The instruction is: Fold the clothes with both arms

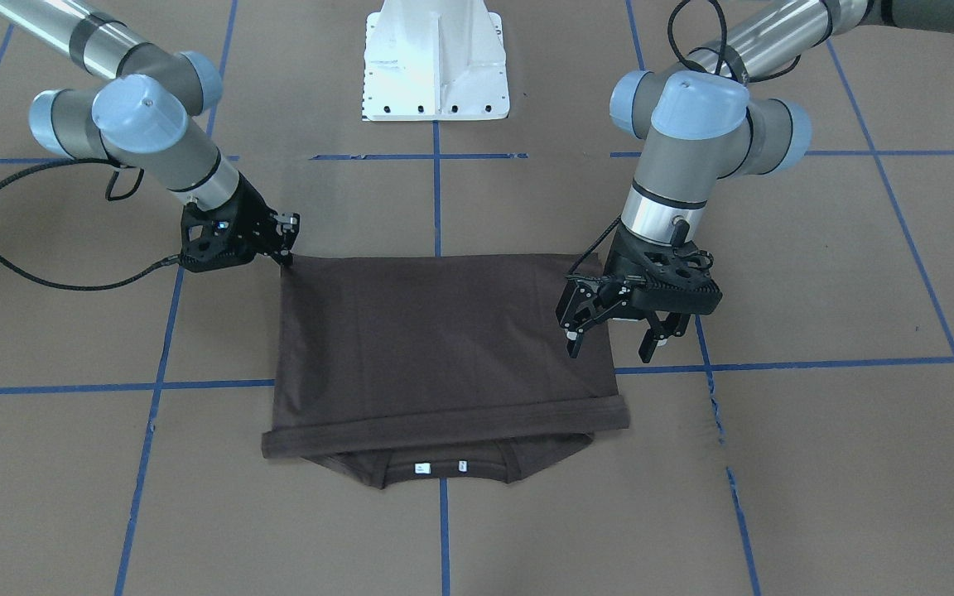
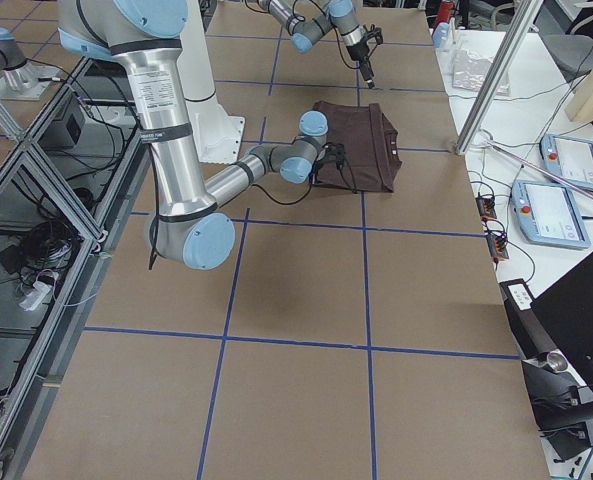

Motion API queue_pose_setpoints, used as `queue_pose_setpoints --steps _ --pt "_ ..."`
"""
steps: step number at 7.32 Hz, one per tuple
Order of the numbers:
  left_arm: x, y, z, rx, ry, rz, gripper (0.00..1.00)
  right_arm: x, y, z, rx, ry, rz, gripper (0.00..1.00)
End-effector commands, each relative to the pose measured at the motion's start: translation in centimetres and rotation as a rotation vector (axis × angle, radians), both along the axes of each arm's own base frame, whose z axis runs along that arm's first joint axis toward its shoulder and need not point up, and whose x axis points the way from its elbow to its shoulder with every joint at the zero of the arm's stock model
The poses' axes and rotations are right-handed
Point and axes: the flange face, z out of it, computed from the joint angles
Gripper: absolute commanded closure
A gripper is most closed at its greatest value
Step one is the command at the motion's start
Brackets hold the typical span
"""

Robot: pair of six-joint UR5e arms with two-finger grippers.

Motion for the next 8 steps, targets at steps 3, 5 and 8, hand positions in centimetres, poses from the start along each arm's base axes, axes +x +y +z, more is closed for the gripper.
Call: queue_pose_setpoints --steps 3,5,8 --pt "2.6 3.6 -0.2 -0.021 0.028 0.103 0.0 5.0 20.3 2.9 0.073 0.096 -0.223 1.0" --pt "3.7 10.3 0.5 -0.135 0.104 0.161 0.0 5.4 19.9 0.7 0.083 0.047 -0.192 0.0" --pt "10.4 20.5 0.1 -0.417 0.12 0.151 0.0 7.1 12.9 -3.2 0.114 -0.037 -0.019 0.0"
